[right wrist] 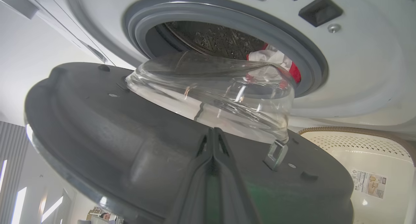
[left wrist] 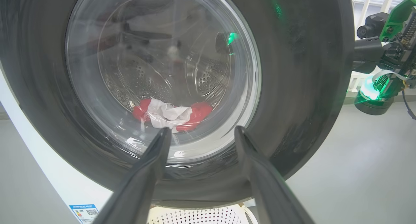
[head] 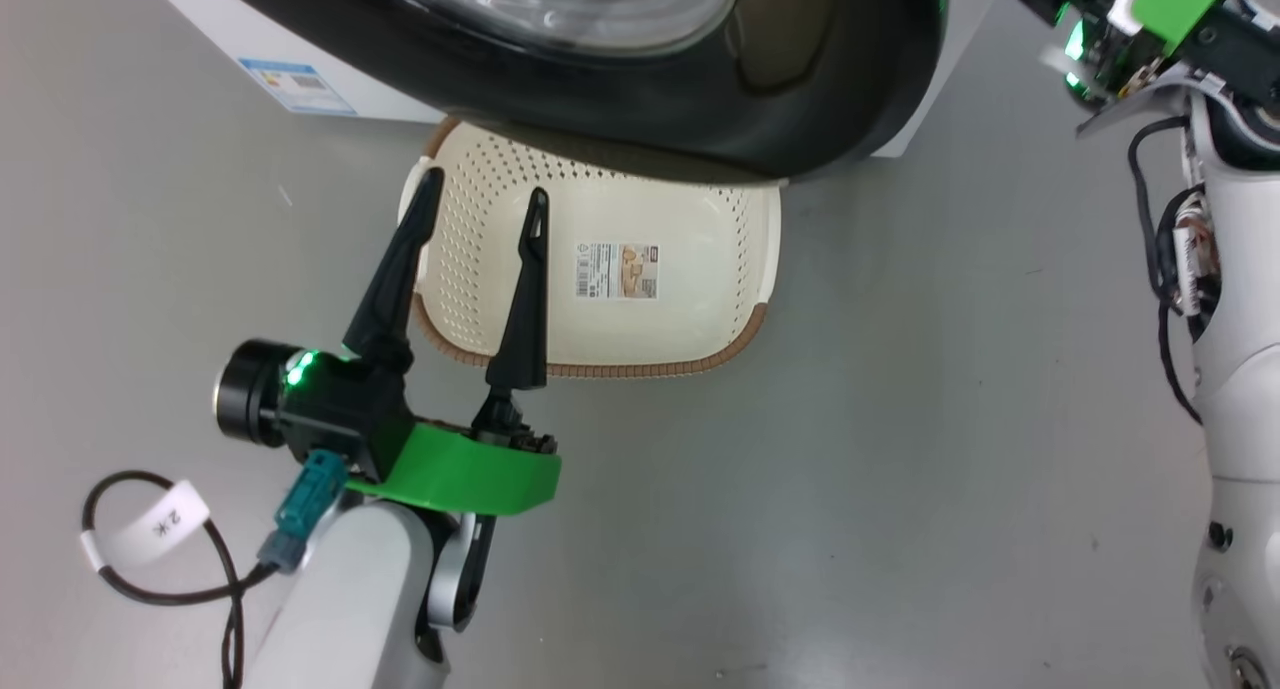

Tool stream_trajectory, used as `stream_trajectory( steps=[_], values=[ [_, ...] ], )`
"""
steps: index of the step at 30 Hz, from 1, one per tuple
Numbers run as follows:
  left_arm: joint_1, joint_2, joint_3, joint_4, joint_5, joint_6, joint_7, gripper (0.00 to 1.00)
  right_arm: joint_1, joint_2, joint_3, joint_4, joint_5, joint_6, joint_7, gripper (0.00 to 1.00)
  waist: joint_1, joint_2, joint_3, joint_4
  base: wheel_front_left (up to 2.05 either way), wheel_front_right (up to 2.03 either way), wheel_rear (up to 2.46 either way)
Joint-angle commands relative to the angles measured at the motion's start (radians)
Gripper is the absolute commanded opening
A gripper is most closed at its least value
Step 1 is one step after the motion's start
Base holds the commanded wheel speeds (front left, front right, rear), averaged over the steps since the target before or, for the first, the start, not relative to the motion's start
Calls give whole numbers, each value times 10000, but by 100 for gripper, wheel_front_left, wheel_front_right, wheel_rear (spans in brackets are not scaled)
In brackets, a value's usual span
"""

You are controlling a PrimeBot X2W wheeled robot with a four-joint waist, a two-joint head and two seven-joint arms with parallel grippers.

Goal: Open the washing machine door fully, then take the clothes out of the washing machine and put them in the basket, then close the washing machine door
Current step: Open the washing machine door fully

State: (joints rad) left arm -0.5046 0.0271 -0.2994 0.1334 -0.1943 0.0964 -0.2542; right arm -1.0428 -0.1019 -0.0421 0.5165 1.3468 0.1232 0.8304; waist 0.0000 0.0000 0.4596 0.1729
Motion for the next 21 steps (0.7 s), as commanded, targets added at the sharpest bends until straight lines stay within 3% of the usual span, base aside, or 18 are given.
stream_trajectory(
  steps=[1, 21],
  values=[
    [285, 231, 347, -189, 15, -50, -76, 100, 172, 292, 129, -420, 161, 75, 114, 0, 0, 0, -157, -32, 0, 0, 0],
    [724, 231, 425, 76, -117, -89, -76, 100, 1962, 486, 343, -1137, 282, 75, 706, 0, 0, 0, -1358, 69, 0, 0, 0]
  ],
)
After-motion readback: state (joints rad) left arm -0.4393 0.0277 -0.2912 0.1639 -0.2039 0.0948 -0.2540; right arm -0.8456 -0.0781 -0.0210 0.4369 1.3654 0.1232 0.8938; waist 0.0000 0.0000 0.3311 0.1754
